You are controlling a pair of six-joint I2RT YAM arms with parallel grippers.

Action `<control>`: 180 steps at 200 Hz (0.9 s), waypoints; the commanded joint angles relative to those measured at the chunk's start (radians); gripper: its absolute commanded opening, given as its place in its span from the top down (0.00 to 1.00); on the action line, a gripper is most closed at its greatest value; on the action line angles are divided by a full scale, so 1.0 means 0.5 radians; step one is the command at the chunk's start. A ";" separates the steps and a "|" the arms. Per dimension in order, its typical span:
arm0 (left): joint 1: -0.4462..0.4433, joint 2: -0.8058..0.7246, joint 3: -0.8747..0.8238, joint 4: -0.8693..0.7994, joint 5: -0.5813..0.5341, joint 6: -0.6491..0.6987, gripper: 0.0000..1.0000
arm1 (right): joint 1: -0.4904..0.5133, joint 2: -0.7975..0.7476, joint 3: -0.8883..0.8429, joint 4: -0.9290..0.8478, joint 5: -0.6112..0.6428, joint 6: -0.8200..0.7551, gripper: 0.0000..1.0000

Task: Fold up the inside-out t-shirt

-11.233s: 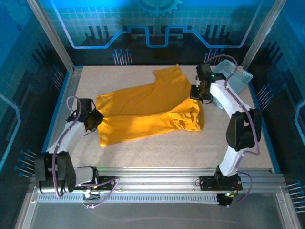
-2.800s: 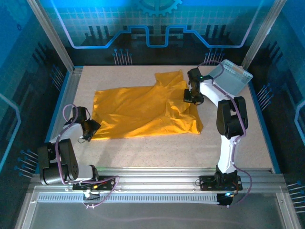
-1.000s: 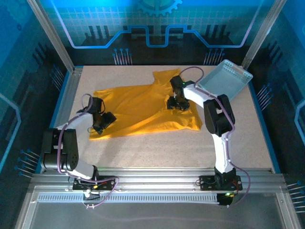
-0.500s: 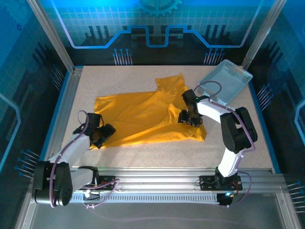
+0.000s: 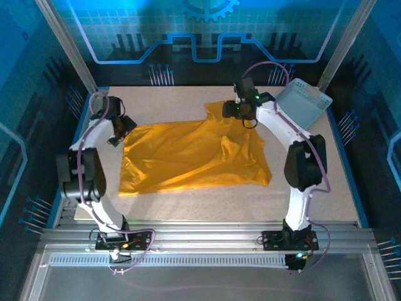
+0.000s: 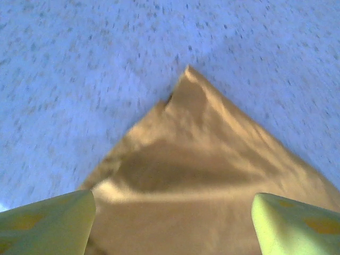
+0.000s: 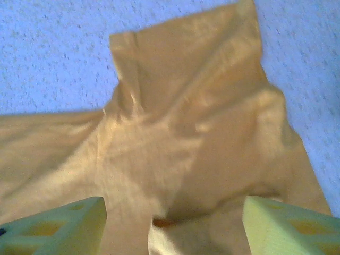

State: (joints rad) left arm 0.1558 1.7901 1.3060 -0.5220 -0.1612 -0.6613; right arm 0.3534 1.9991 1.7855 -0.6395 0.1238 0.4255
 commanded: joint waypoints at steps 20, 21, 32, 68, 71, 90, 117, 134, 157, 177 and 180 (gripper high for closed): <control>0.021 0.456 0.506 -0.074 0.018 0.187 0.26 | -0.071 0.438 0.429 -0.034 -0.076 -0.277 0.30; 0.020 0.466 0.516 -0.075 0.019 0.189 0.26 | -0.072 0.447 0.439 -0.035 -0.077 -0.282 0.30; 0.023 0.564 0.614 -0.103 0.024 0.219 0.28 | -0.083 0.530 0.536 -0.040 -0.069 -0.313 0.30; 0.024 0.794 0.835 -0.216 0.046 0.225 0.31 | -0.140 0.790 0.851 -0.106 -0.056 -0.339 0.30; 0.023 0.803 0.843 -0.221 0.051 0.225 0.32 | -0.147 0.803 0.874 -0.110 -0.058 -0.336 0.30; 0.023 0.846 0.866 -0.244 0.068 0.200 0.32 | -0.186 0.908 1.021 -0.136 -0.078 -0.316 0.29; 0.023 0.907 0.904 -0.294 0.078 0.194 0.36 | -0.227 1.070 1.260 -0.195 -0.100 -0.293 0.26; 0.024 0.945 0.928 -0.335 0.080 0.191 0.38 | -0.240 1.169 1.404 -0.242 -0.106 -0.281 0.25; 0.035 0.989 0.951 -0.354 0.110 0.173 0.47 | -0.249 1.277 1.552 -0.265 -0.111 -0.266 0.24; 0.047 1.017 0.986 -0.376 0.125 0.164 0.55 | -0.254 1.360 1.646 -0.264 -0.082 -0.243 0.23; 0.045 1.020 0.989 -0.381 0.122 0.163 0.57 | -0.256 1.377 1.664 -0.261 -0.075 -0.236 0.23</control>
State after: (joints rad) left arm 0.1707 2.2604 1.7660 -0.6662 -0.1337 -0.5774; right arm 0.2317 2.6209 2.5359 -0.7361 0.0887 0.2874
